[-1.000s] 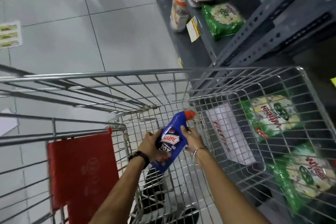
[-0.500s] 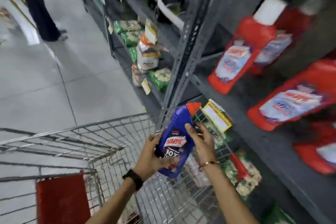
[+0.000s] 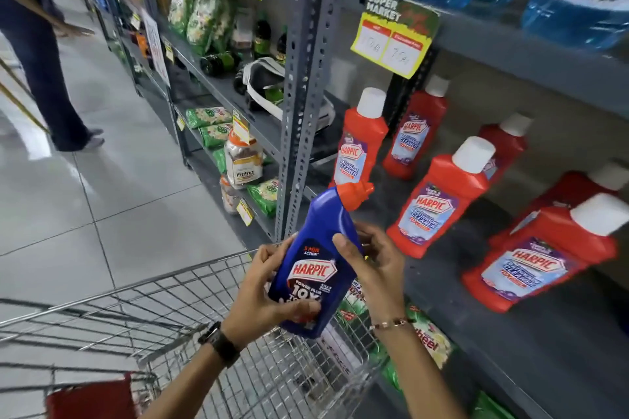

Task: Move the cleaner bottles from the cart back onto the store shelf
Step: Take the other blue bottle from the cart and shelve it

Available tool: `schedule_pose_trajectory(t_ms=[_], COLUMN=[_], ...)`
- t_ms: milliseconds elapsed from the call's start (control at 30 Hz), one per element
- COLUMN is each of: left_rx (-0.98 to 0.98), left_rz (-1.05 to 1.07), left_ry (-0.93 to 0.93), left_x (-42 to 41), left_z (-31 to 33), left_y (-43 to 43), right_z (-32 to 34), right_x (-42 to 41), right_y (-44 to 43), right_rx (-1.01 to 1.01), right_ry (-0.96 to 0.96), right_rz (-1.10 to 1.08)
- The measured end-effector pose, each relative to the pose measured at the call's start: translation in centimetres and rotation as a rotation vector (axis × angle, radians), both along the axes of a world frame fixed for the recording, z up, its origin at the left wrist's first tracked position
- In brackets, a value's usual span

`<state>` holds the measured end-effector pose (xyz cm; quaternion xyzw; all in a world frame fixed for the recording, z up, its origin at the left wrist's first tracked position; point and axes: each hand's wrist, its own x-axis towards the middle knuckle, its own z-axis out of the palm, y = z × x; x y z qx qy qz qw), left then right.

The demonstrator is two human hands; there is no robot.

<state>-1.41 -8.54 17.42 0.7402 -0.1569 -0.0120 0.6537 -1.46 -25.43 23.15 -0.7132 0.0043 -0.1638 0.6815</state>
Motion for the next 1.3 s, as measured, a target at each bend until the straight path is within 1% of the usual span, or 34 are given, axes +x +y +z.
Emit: schedule_pose_trajectory(t_ms=[167,233,300,433,533,600,733,867,967,1133,1233,1300], left_rx=[0.039,0.056,0.114,0.137,0.161,0.108,-0.037,0.003,0.026,0.032,0.010,-0.048], left_rz=[-0.025,-0.048,-0.080,-0.196,-0.279,-0.344,-0.443,-0.485,-0.500,-0.470,-0.459,-0.432], left_ry=[-0.007,-0.014,-0.054,-0.070,-0.126,-0.128,0.007,-0.047,-0.020,-0.014,0.045,0.096], left_x=[-1.2,-2.1,-3.1,-5.3,-7.4,-8.9,-11.2,-11.6,-11.5,-11.9,-12.3,-13.1], left_z=[0.4,0.3,0.1,-0.5,-1.2,-1.4,-0.6,-0.8,-1.3,-1.6,-1.4,-1.2], left_y=[-1.5,-3.1,-5.8,-13.8,-21.4,-26.3,-35.4,-41.6,-43.5,-44.0,-44.1,-43.9], right_z=[0.2,-0.1,-0.3,-0.6,-1.0,-0.6,0.4,-0.2,-0.7,-0.7,-0.7,-1.2], right_x=[-2.1,-3.8,-5.9,-10.9,-15.1,-17.4,-20.8,-22.5,-22.8,-22.6,-23.4,-25.0], right_y=[-2.0,-3.9,-6.5,-13.2,-19.3,-23.4,-30.4,-35.3,-37.4,-37.6,-36.5,-35.3], right_rx=[-0.040,-0.057,-0.082,-0.186,-0.261,-0.325,-0.366,-0.407,-0.508,-0.550,-0.613,-0.556], right_ry=[-0.004,0.004,0.018,0.060,0.122,0.127,0.105,0.132,0.124,0.125,0.125,0.050], right_rz=[-0.010,-0.036,-0.088,-0.246,-0.359,-0.422,-0.536,-0.580,-0.596,-0.611,-0.713,-0.801])
